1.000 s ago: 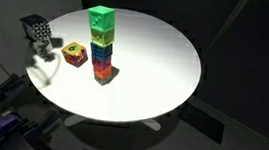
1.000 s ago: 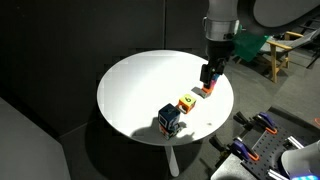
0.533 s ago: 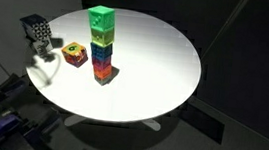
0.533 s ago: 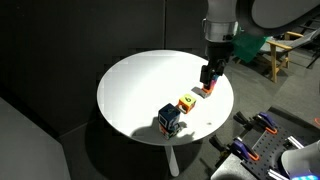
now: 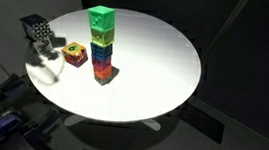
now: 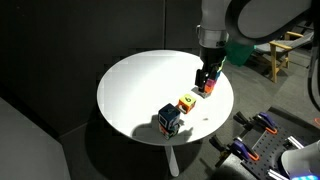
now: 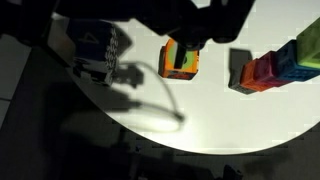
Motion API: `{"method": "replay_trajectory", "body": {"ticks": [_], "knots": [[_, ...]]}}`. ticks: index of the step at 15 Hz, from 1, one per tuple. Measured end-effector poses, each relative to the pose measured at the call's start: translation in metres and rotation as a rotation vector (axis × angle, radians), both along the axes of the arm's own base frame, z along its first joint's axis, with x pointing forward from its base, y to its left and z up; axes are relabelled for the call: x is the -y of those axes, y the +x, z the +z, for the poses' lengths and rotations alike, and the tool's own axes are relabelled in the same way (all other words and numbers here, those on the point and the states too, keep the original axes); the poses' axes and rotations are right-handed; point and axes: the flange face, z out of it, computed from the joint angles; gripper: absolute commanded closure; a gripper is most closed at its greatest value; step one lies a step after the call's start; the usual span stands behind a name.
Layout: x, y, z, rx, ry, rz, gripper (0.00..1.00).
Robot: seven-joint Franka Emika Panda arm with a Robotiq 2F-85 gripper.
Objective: Put the blue plush block on top of the orange plush block
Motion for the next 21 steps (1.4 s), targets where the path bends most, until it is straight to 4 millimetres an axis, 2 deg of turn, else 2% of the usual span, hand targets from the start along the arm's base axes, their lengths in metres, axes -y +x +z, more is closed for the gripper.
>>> {"method": "replay_trajectory", "body": {"ticks": [13,21], "knots": [[-0.027,0.044,-0.073,0.073,0.089,0.055,0.0],[-0.047,0.075,-0.11,0.117,0.133,-0.03,0.0]]}}
